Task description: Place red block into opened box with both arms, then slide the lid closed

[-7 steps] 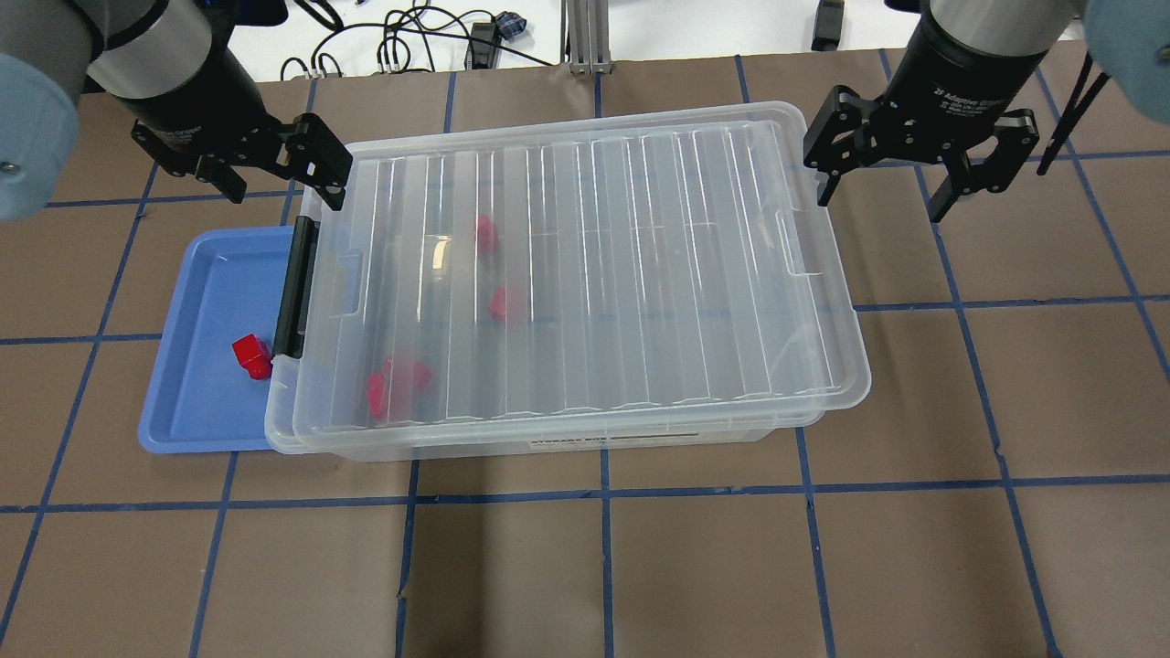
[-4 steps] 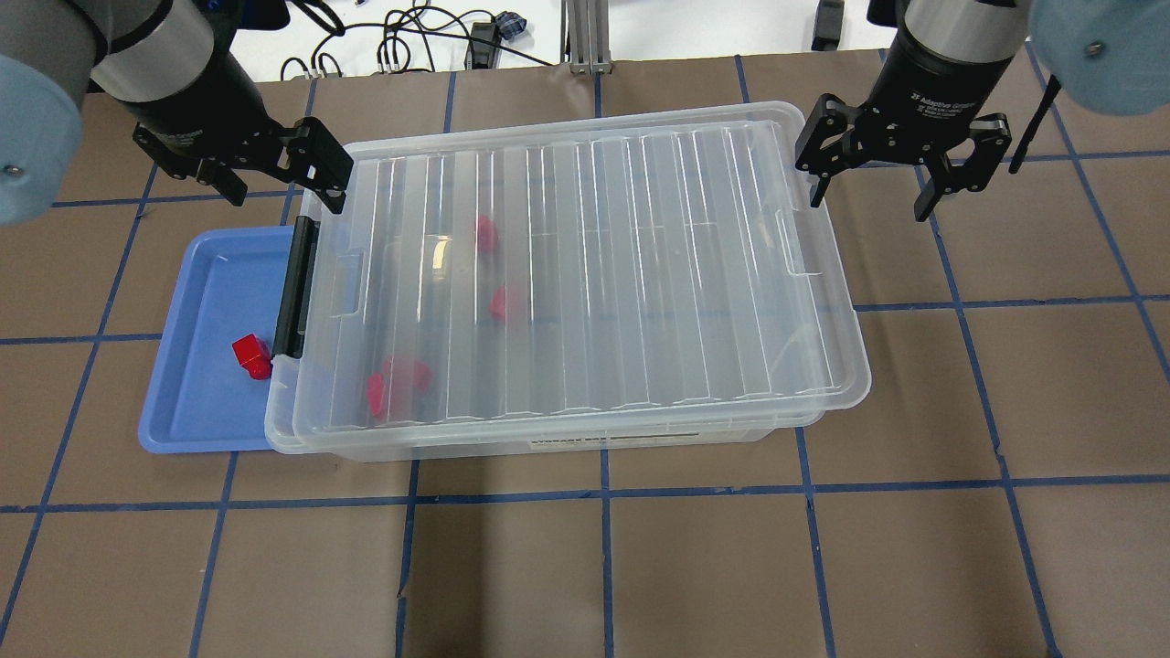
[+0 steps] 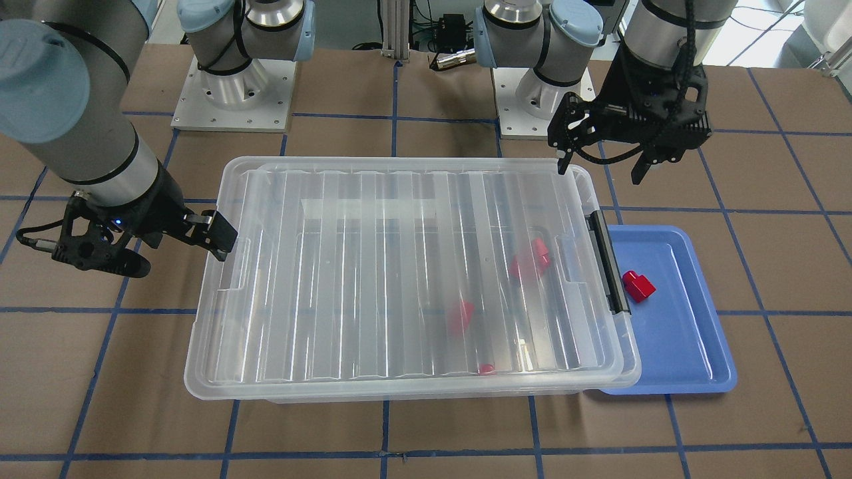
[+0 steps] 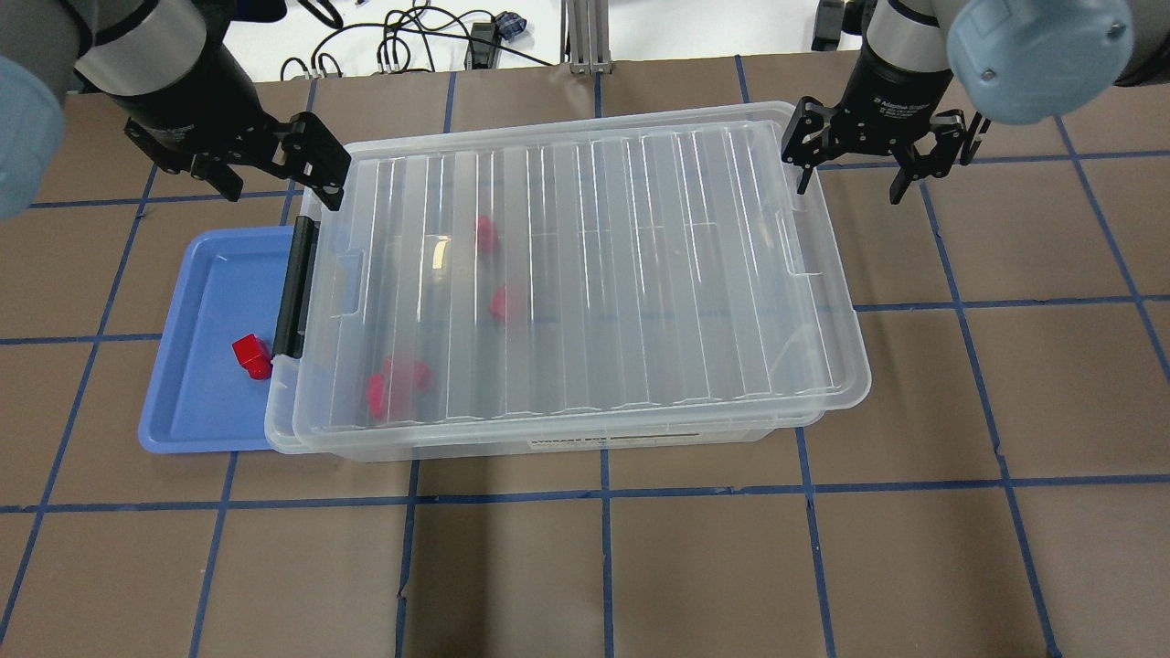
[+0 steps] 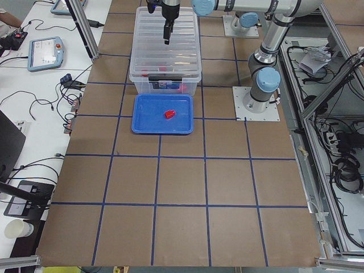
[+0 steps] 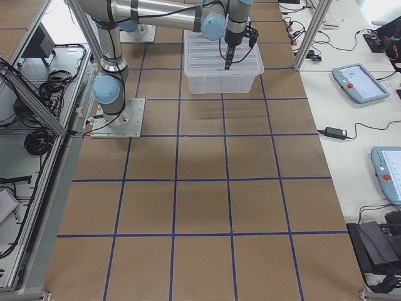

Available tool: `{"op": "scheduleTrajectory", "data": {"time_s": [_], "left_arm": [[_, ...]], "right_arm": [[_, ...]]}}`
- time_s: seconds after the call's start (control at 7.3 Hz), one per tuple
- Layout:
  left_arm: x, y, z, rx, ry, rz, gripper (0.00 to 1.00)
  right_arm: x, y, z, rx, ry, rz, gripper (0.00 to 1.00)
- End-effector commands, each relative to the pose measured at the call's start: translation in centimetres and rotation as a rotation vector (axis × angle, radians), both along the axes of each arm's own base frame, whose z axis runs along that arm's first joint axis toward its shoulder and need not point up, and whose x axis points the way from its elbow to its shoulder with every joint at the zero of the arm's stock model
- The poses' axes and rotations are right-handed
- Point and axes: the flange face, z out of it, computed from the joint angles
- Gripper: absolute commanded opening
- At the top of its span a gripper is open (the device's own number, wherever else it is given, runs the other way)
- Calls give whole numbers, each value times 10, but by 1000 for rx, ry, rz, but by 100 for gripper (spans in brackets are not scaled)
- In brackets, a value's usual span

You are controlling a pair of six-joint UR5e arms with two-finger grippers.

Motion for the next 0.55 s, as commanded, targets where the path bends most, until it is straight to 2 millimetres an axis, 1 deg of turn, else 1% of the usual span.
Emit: {"op": "scheduleTrajectory", "data": {"time_s": [0.0,0.14,0.27,0.41], "left_arm": [[14,0,9,16,-2,34,100],[46,-9,-4,42,1,105,100],[89,-20,-25,82,23,193,100],[119,-28,-55,136,35,248,100]], "right_arm": [[-1,-12,-21,14,0,0,100],[-1,-14,-28,25,1,8,100],[-4,-17,-33,29,20,34,100],[-4,-18,-34,29,20,34,100]]}}
